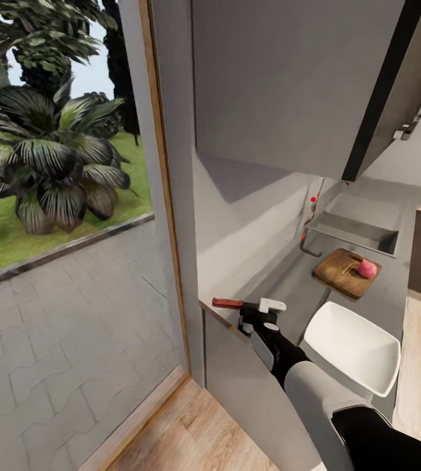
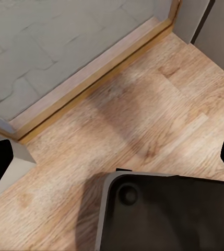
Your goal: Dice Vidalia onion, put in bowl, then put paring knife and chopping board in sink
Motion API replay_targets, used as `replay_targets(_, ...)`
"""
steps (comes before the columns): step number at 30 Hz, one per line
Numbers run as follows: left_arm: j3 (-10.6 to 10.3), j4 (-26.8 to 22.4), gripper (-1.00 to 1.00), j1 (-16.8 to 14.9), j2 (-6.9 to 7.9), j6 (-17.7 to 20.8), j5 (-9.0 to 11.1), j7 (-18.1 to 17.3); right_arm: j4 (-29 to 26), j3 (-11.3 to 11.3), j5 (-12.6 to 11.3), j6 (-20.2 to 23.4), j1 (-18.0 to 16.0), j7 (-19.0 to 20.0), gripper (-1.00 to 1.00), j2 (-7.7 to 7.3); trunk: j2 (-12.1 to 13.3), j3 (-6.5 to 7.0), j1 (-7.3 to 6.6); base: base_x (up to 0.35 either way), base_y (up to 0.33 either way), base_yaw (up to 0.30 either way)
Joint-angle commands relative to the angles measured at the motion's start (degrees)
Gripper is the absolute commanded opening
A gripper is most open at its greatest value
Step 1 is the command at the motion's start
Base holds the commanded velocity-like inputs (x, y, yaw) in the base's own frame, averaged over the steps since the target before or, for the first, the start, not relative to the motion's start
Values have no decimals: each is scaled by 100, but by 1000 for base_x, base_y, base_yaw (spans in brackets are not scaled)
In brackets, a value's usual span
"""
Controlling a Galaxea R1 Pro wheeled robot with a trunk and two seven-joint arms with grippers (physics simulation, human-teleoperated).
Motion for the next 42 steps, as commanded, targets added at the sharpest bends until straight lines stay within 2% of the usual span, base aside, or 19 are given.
replay_targets(1,42,-11,100,0,-10,-6,-39,-37,11,18,-116,1,-2,-38,100,-5,-8,-12,5,11,-18,0)
replay_targets(42,42,-11,100,-5,-11,-6,-39,-37,11,27,-117,-4,-2,-40,100,2,-8,-12,5,40,-24,0)
